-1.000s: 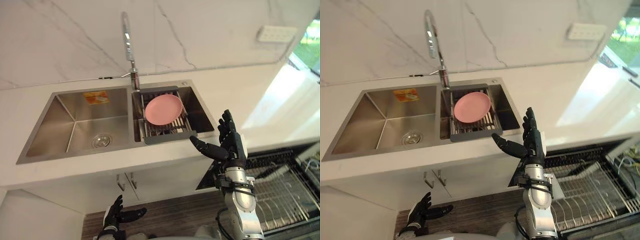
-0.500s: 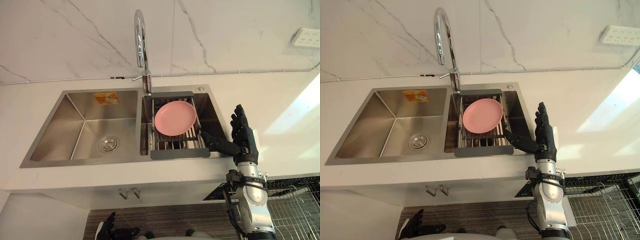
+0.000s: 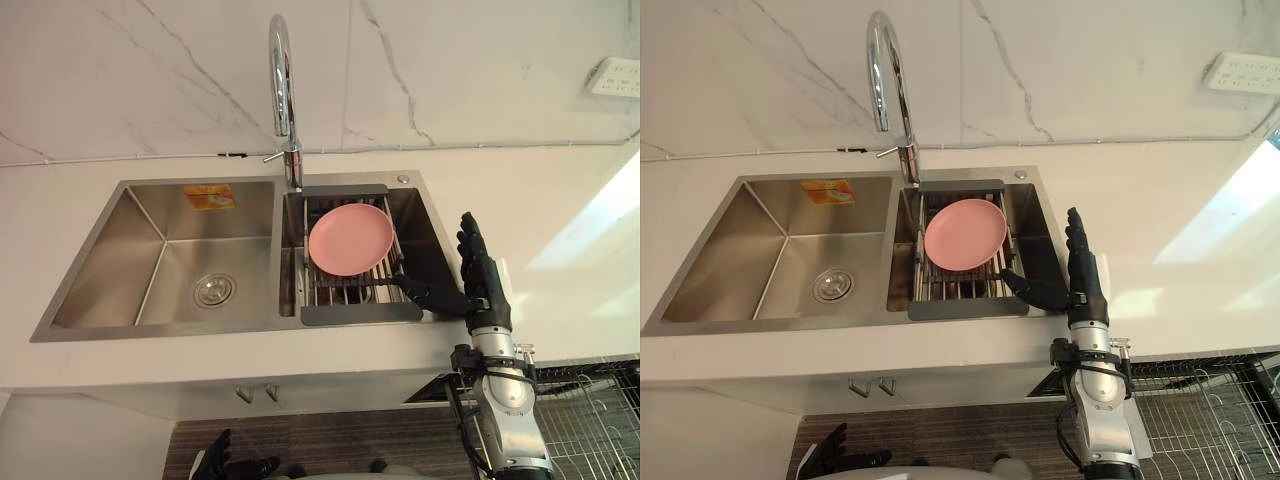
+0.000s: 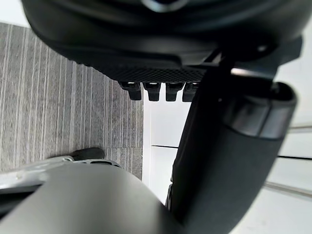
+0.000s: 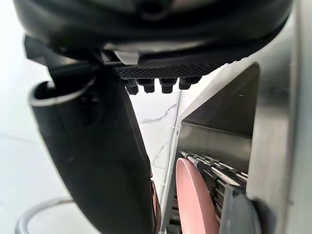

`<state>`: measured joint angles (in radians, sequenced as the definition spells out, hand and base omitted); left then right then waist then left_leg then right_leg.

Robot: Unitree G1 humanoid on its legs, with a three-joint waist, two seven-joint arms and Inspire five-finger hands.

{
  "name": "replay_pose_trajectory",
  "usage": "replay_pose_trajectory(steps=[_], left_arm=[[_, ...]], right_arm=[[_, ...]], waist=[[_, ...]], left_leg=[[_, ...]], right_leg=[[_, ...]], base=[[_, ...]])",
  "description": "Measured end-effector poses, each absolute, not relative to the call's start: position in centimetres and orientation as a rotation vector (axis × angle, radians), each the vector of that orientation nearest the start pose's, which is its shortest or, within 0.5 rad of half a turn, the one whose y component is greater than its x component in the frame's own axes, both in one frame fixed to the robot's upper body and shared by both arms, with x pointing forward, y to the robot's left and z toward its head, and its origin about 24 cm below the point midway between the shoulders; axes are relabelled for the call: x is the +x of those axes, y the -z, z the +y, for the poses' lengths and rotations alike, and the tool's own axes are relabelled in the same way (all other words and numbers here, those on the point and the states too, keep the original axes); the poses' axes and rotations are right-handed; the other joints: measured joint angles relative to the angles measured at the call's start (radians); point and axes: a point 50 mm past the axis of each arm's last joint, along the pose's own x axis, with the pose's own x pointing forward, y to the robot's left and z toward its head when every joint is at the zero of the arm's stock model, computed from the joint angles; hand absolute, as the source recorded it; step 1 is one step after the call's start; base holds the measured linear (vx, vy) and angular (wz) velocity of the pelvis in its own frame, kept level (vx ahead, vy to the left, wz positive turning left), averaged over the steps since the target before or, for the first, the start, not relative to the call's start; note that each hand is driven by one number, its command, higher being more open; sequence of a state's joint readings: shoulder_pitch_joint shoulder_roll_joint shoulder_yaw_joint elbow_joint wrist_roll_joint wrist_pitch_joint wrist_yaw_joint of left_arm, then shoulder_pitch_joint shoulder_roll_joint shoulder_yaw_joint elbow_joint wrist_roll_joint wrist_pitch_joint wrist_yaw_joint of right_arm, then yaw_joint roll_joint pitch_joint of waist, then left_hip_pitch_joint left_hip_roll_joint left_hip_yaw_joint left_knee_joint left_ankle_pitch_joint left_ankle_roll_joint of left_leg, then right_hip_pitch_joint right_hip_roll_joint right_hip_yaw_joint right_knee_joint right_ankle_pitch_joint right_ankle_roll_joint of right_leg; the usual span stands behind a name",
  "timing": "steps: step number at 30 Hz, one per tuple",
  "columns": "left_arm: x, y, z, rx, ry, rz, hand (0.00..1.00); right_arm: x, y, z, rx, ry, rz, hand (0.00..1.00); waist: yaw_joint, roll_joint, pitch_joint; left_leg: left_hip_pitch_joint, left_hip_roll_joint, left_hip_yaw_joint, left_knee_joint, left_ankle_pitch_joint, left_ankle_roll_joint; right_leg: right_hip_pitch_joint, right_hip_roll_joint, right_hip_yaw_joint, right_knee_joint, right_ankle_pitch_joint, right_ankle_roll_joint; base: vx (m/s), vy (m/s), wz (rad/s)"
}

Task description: Walk over to the sink, pick up the cup, carry it to the dishwasher, place the cup inside the dishwasher, then close the dishwasher door

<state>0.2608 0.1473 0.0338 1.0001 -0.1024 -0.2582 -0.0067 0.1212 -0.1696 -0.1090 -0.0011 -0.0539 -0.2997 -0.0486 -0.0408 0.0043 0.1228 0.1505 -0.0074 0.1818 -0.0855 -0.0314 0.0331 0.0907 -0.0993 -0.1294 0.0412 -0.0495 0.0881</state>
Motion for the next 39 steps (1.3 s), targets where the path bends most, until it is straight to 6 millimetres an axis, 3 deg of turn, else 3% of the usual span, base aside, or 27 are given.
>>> replay_pose_trajectory(steps=[16,26,39], left_arm=[[4.9,15.4,22.0,-0.002,-0.235,0.977,1.0],[4.6,15.4,22.0,-0.005,-0.226,0.99,1.0],[4.4,15.5,22.0,0.004,-0.212,1.015,1.0]], right_arm=[[23.6,-7.8,-21.8,-0.638,0.095,-0.251,1.0],[24.1,-8.0,-22.0,-0.763,0.075,-0.248,1.0],[25.3,-6.5,-21.8,-0.96,0.072,-0.212,1.0]], waist=[[0.002,-0.015,-0.012],[0.001,-0.016,-0.03],[0.004,-0.017,-0.046]], left_leg=[[-0.004,0.0,-0.003,0.0,0.007,-0.012],[-0.029,0.0,-0.003,-0.001,0.007,-0.011],[-0.041,-0.004,-0.008,-0.001,0.027,-0.008]], right_leg=[[0.014,-0.004,-0.022,-0.014,0.001,0.003],[-0.008,-0.004,-0.036,-0.014,0.001,0.003],[-0.007,-0.007,-0.05,-0.027,0.012,0.004]], base=[[0.01,-0.013,0.03],[-0.04,-0.027,0.04],[-0.01,-0.013,0.03]])
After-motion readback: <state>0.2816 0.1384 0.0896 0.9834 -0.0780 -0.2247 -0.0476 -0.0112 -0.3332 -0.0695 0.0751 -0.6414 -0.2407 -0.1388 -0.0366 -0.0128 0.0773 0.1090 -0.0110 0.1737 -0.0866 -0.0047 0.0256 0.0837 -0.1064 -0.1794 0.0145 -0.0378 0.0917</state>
